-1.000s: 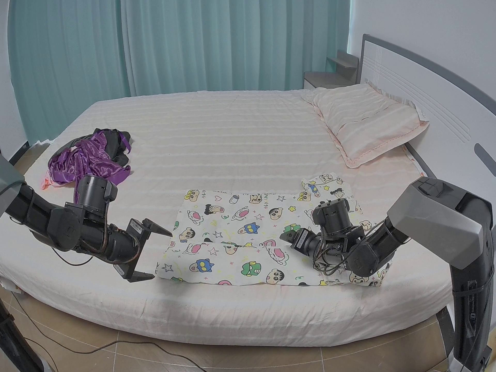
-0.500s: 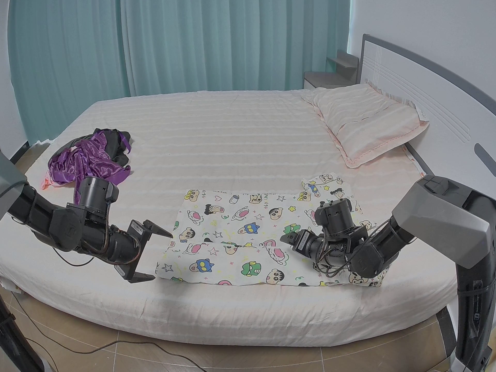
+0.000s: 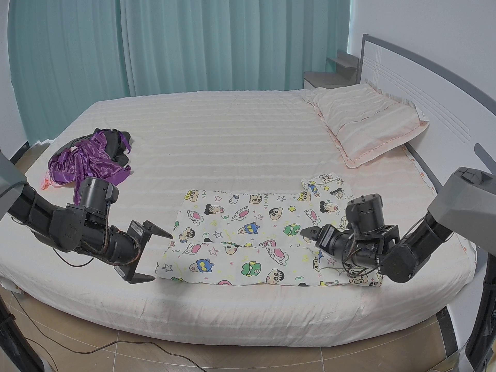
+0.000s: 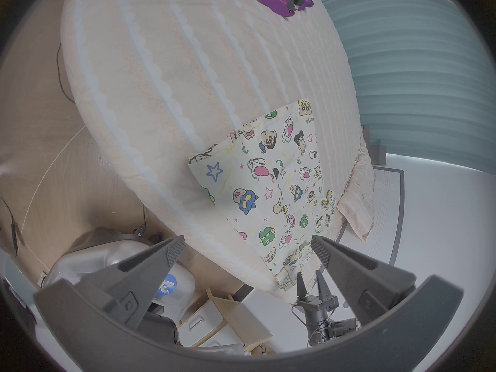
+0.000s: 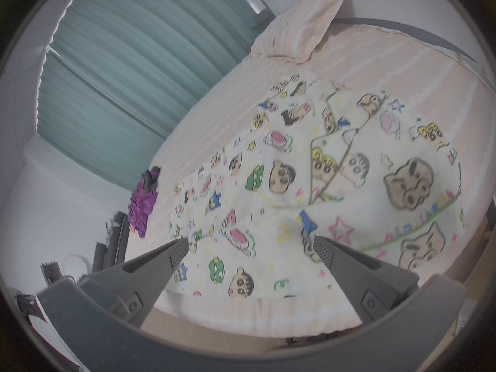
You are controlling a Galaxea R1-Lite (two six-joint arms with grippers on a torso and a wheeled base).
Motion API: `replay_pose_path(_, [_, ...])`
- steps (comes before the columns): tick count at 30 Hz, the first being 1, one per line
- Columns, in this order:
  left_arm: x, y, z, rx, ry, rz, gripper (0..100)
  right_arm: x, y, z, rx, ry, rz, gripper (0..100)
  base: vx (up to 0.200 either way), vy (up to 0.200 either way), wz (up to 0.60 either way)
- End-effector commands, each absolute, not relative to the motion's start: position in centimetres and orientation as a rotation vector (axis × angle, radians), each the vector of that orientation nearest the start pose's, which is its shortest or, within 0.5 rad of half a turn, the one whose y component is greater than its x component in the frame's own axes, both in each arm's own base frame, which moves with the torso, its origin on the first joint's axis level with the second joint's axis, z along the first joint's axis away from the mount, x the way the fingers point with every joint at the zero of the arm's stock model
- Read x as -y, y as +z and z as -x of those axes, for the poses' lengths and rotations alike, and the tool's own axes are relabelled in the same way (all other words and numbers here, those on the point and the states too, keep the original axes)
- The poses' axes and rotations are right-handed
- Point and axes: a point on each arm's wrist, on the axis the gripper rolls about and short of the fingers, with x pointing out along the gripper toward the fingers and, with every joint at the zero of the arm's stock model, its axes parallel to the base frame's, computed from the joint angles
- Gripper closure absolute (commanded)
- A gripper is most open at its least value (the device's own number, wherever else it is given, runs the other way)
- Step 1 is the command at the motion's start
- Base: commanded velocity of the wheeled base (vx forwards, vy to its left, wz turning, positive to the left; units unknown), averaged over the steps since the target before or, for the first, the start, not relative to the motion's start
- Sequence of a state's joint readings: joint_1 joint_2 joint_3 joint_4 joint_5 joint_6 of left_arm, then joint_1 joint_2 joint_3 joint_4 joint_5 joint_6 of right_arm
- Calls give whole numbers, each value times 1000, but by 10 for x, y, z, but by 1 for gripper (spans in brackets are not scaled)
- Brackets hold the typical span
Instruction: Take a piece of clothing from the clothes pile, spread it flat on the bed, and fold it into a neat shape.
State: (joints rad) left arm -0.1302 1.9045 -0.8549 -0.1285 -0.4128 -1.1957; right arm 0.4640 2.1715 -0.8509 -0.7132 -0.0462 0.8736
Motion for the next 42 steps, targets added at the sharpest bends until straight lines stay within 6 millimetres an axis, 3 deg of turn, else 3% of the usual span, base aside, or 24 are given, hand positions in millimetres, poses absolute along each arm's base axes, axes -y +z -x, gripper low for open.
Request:
replay_pose_path(1, [50, 91, -307, -1118, 105, 1207, 0, -127, 26, -333, -694, 25, -716, 0, 0, 0, 0])
replay_pose_path(6, [52, 91, -306, -1123, 100, 1203, 0, -116, -2, -339, -739, -36, -710, 0, 0, 0, 0])
replay_pose_path(7, [53, 91, -305, -1129, 96, 1200, 0, -115, -19, -340, -772, -59, -693, 0, 0, 0, 0])
replay_pose_path(12, [57, 89, -303, -1143, 87, 1189, 0, -116, -31, -346, -742, -52, -701, 0, 0, 0, 0])
replay_pose_path(19, [59, 91, -301, -1145, 78, 1191, 0, -112, 13, -346, -616, -7, -740, 0, 0, 0, 0])
replay_pose_path(25, [60, 93, -300, -1143, 81, 1204, 0, -100, 60, -311, -554, 19, -759, 0, 0, 0, 0])
replay_pose_path(32, [61, 91, -299, -1143, 81, 1210, 0, -83, 58, -258, -611, -1, -770, 0, 57, 0, 0])
replay_pose_path(42, [64, 84, -297, -1135, 61, 1212, 0, -79, 33, -253, -633, -29, -784, 0, 200, 0, 0])
